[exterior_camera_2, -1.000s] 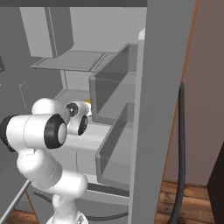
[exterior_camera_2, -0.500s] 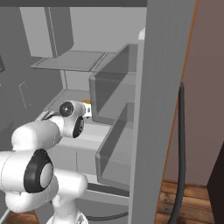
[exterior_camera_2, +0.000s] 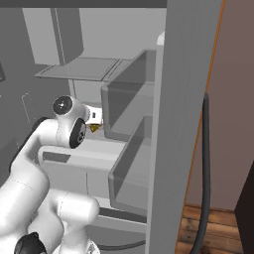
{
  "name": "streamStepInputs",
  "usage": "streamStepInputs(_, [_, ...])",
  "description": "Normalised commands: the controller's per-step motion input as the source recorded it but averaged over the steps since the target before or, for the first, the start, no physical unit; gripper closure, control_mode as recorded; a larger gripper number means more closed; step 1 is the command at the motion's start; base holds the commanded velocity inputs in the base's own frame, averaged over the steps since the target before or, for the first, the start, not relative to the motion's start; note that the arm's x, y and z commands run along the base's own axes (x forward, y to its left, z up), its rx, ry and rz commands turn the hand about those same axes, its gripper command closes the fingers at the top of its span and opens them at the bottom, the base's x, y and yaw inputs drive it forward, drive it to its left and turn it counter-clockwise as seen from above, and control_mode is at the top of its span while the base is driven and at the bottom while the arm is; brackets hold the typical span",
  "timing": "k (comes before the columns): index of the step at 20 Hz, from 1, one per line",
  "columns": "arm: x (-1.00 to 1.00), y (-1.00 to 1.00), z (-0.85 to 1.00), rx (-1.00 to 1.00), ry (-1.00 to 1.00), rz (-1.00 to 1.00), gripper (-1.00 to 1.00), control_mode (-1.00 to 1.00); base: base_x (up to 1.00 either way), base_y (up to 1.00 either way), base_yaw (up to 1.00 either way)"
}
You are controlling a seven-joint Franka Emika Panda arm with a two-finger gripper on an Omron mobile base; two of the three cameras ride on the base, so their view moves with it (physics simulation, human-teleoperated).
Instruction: Pick the cheese from the fridge and the cheese grater from the cabinet and place them next to the salad bowl.
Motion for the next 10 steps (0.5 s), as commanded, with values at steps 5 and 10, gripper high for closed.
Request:
streamStepInputs(5, [-0.97,0.00,0.35,0.00,-0.10,-0.02,1.00,-1.00,0.00,0.00,0.00])
streamStepInputs(10, [-0.81,0.00,0.34,0.00,-0.12,0.00,1.00,-1.00,0.00,0.00,0.00])
